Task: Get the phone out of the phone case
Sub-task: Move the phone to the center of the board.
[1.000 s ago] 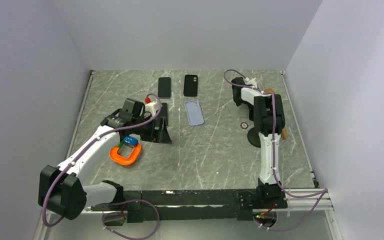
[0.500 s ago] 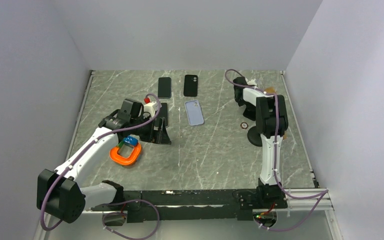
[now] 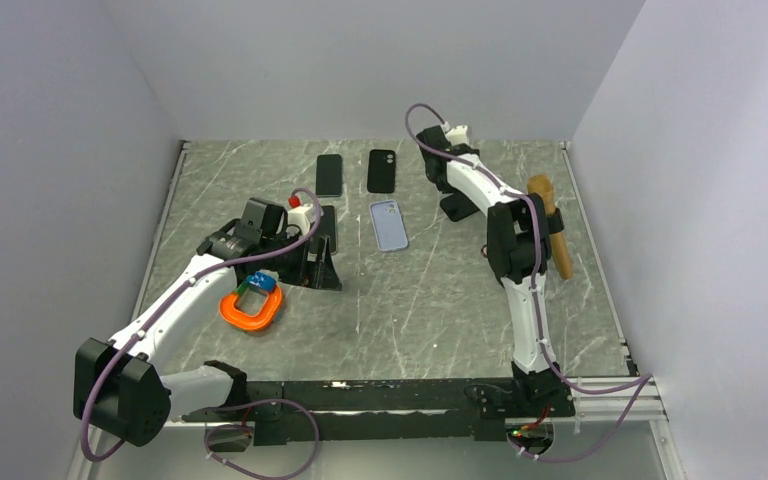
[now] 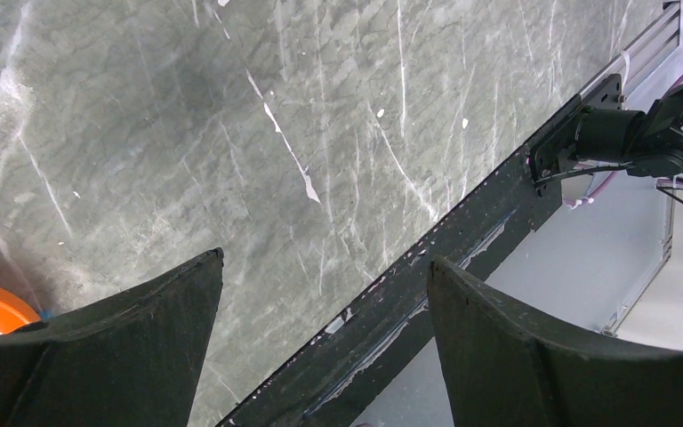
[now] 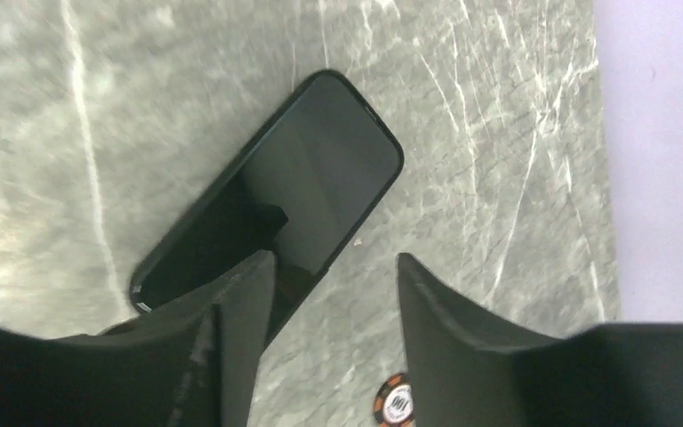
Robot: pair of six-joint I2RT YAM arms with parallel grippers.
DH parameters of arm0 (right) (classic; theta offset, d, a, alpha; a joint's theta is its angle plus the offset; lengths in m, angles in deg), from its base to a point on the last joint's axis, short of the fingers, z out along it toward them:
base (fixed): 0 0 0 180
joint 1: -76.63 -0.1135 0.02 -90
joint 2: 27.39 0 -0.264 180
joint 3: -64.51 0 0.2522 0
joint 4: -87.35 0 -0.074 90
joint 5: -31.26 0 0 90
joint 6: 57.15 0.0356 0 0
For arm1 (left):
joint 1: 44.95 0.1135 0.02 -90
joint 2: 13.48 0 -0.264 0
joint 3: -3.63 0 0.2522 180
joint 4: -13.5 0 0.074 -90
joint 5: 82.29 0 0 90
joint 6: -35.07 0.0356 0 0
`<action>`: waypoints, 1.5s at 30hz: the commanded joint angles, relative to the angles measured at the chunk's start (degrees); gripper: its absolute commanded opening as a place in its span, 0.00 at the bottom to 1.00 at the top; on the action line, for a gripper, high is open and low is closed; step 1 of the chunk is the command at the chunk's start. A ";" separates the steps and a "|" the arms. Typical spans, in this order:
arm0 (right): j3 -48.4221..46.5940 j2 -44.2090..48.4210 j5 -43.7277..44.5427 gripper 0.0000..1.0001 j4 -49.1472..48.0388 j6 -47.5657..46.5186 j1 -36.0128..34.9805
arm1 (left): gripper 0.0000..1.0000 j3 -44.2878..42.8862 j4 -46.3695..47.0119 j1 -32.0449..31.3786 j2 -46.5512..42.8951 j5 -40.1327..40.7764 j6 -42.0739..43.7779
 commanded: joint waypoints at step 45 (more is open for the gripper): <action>-3.77 -5.75 -25.73 0.41 7.31 36.92 5.47 | 0.87 -3.84 -1.98 -0.12 -3.98 4.08 -2.16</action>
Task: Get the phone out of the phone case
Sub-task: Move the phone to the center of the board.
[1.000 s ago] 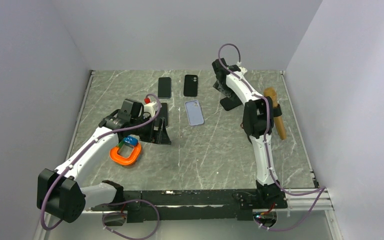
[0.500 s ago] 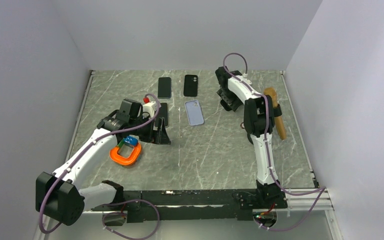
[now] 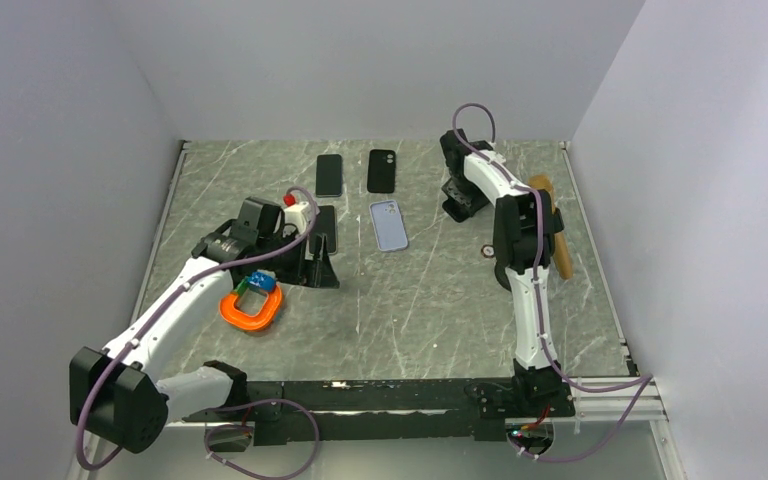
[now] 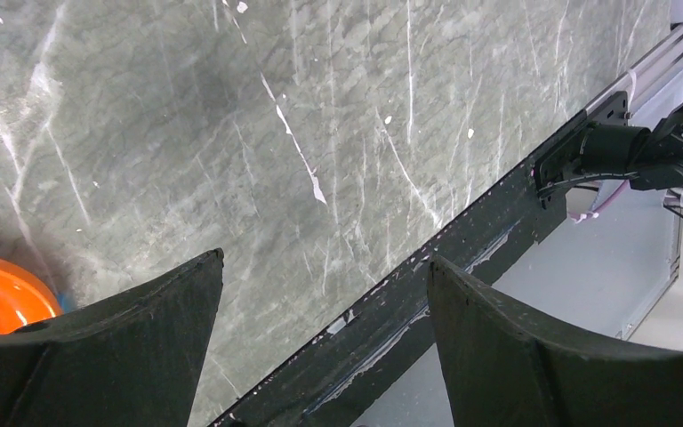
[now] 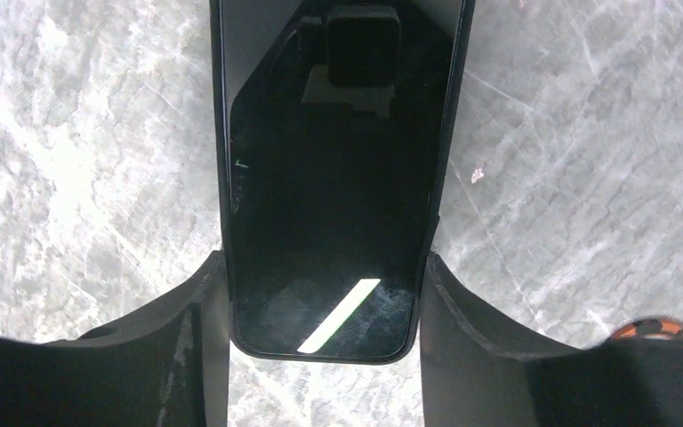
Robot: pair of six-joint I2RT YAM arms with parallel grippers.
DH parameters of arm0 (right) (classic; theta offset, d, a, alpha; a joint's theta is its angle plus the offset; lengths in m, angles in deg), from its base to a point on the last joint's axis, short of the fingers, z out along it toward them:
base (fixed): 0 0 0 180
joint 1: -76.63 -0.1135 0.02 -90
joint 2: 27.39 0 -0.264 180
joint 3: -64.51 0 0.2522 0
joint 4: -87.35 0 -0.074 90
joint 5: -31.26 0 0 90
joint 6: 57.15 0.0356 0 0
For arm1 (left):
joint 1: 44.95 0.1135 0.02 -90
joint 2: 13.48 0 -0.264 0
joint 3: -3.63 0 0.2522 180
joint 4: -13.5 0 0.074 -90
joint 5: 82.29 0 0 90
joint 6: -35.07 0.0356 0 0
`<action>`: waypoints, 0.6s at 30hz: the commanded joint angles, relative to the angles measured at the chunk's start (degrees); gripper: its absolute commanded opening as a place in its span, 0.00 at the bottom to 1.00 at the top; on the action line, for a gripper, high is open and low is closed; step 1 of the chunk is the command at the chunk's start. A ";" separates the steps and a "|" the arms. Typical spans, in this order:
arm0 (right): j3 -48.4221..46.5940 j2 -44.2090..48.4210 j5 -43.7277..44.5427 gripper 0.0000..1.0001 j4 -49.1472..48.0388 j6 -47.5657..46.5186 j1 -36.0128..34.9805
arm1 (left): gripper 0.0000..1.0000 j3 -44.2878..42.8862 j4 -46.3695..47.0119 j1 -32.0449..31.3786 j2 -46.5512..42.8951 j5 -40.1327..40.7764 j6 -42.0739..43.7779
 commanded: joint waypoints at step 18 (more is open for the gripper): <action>39.66 26.06 -17.80 0.82 -19.26 -31.25 -4.27 | 0.87 -0.38 5.85 -0.14 -7.19 0.33 -17.43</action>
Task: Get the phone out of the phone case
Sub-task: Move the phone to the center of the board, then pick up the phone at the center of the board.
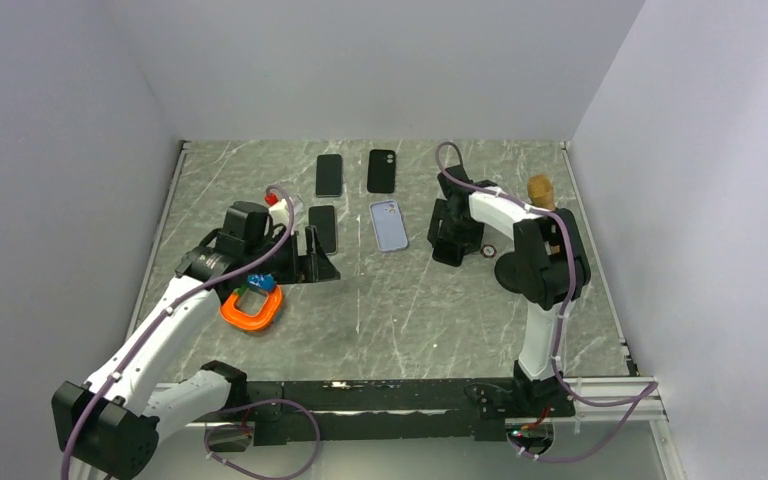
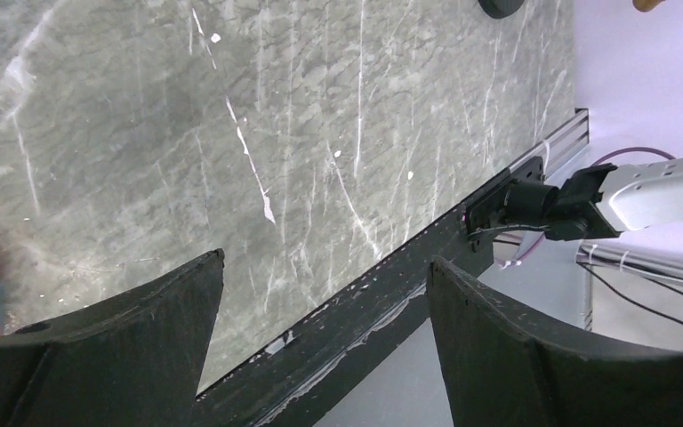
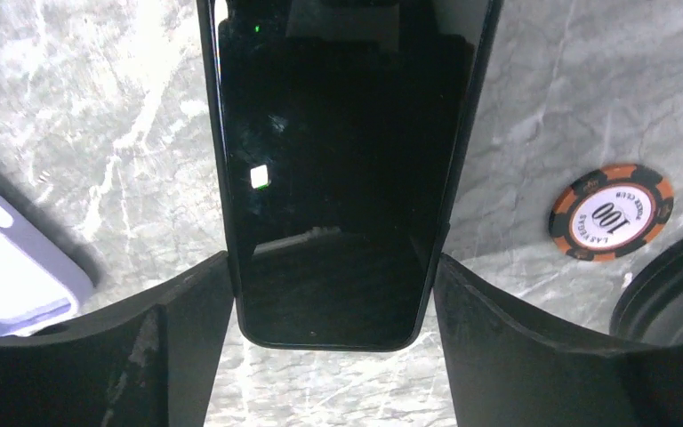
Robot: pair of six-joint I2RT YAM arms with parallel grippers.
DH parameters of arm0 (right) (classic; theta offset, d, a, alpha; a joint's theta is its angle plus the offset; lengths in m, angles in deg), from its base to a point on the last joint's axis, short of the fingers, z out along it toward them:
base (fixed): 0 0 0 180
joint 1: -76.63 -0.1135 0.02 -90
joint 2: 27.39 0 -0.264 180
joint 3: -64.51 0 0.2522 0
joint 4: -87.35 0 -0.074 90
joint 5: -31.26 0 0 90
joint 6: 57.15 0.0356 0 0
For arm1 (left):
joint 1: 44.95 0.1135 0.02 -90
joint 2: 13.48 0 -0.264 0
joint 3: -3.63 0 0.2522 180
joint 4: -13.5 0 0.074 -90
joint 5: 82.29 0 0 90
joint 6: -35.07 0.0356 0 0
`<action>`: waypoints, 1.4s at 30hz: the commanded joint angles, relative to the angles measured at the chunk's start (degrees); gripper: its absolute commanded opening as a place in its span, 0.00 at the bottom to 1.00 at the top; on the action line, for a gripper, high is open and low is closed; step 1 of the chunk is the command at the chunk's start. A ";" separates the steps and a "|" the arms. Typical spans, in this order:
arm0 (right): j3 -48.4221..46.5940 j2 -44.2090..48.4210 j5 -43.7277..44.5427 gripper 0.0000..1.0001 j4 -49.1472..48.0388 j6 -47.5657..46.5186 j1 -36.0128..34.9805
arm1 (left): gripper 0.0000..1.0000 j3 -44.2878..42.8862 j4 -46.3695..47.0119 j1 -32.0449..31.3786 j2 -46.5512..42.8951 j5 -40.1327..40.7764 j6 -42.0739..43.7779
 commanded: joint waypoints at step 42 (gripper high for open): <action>9.93 33.12 -28.18 0.00 -10.33 -49.76 -17.05 | 0.89 -9.38 4.19 11.82 5.63 -4.44 -22.21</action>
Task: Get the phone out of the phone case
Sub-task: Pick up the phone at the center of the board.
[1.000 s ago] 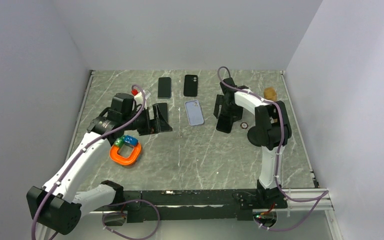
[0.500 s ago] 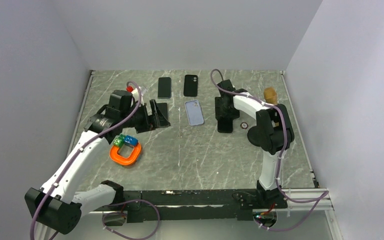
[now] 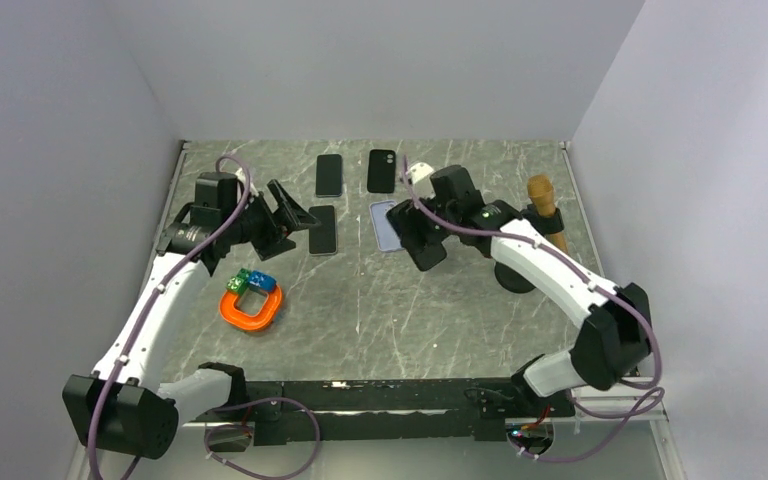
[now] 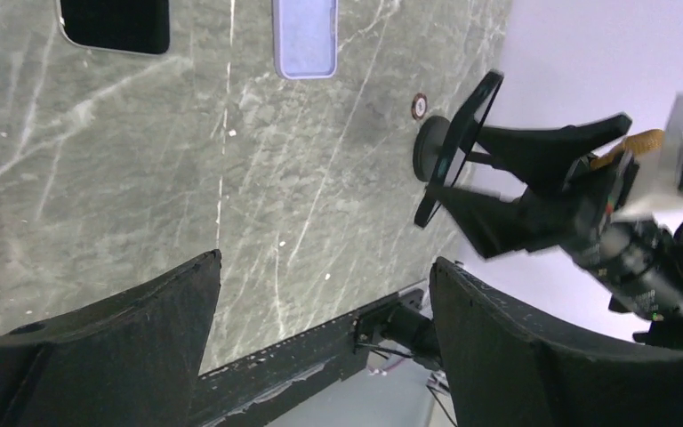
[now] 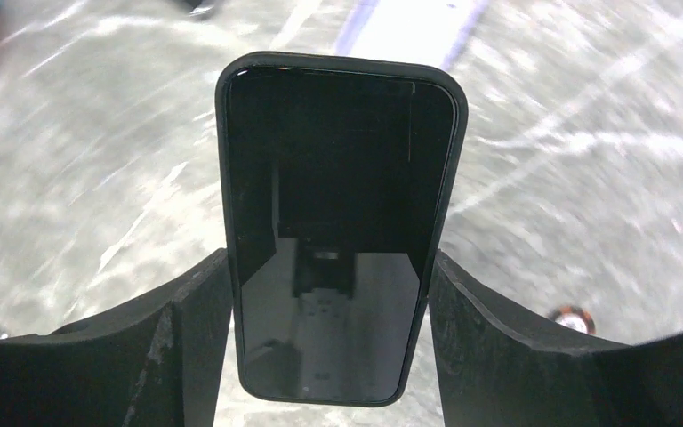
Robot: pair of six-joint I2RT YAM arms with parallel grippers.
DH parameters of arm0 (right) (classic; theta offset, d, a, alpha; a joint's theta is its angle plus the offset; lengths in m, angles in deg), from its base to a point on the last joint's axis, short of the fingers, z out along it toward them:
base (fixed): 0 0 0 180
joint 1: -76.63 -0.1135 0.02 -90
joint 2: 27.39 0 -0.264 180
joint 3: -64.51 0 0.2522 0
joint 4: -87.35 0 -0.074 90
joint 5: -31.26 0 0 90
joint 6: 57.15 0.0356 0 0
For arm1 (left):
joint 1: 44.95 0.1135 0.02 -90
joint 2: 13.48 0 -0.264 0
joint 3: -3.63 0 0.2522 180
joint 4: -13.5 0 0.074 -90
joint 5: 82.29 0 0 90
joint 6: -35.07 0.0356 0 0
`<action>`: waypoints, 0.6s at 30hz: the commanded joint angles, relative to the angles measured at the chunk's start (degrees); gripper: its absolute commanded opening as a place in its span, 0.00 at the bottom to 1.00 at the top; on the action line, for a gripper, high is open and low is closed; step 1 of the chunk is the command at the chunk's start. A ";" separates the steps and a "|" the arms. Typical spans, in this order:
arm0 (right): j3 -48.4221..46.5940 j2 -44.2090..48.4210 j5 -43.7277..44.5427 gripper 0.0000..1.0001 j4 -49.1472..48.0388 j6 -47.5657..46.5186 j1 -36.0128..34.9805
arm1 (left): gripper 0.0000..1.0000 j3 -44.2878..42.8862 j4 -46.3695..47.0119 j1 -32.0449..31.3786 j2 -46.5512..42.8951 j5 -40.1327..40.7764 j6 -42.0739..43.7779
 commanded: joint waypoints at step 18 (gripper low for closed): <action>-4.10 3.59 -20.70 0.00 8.57 -29.32 -18.79 | 0.85 -1.81 2.19 -9.93 14.07 -28.51 20.70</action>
